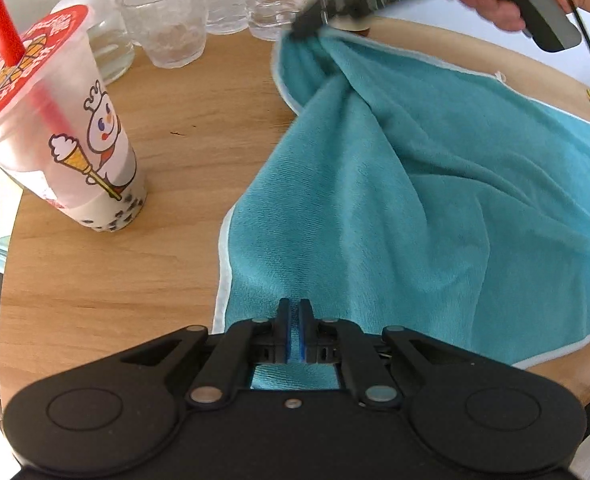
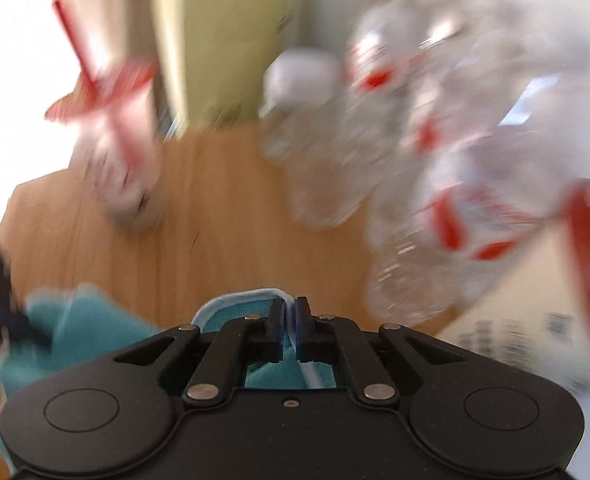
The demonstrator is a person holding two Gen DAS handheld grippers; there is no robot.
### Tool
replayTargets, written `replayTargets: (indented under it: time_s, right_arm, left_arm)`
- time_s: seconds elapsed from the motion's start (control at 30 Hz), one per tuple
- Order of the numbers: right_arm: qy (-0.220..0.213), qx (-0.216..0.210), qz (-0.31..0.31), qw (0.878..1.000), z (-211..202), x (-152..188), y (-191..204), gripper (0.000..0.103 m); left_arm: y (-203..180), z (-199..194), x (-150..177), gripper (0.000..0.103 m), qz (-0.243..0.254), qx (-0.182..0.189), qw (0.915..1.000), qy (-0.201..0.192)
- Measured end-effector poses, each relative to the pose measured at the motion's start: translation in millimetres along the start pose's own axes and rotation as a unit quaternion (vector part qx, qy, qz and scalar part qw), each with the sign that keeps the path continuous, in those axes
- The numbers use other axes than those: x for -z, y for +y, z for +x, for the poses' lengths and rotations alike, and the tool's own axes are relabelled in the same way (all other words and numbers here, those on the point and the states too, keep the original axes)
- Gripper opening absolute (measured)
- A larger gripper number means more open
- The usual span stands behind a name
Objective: Fold towel
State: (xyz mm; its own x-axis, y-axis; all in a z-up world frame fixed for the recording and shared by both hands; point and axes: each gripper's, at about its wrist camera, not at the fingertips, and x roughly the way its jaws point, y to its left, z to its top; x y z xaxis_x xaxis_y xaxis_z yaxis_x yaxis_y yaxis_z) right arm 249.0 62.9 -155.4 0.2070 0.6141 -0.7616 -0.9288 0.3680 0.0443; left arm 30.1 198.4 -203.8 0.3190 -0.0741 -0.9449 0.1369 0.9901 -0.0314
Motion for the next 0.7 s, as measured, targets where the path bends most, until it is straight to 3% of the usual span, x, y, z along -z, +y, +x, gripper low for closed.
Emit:
replayTargets:
  time_s: [0.17, 0.33, 0.4, 0.5, 0.7]
  right_arm:
    - [-0.064, 0.034, 0.105, 0.992, -17, 15, -20, 0.004]
    - [-0.039, 0.080, 0.103, 0.991, -2, 27, -17, 0.007]
    - [-0.039, 0.094, 0.109, 0.989, 1, 31, -16, 0.026]
    - [-0.036, 0.103, 0.095, 0.989, -10, 33, -14, 0.028]
    - [-0.017, 0.158, 0.145, 0.977, -93, 78, -22, 0.030]
  left_arm:
    - [-3, -1, 5, 0.003, 0.007, -0.002, 0.9999, 0.007]
    - [-6, -3, 9, 0.003, 0.007, -0.008, 0.9998, 0.018]
    - [-8, -5, 10, 0.003, 0.006, -0.013, 0.9997, 0.020]
    - [-11, -6, 9, 0.003, 0.004, -0.020, 0.9995, 0.024]
    - [-12, -6, 8, 0.003, 0.003, -0.038, 0.9988, 0.031]
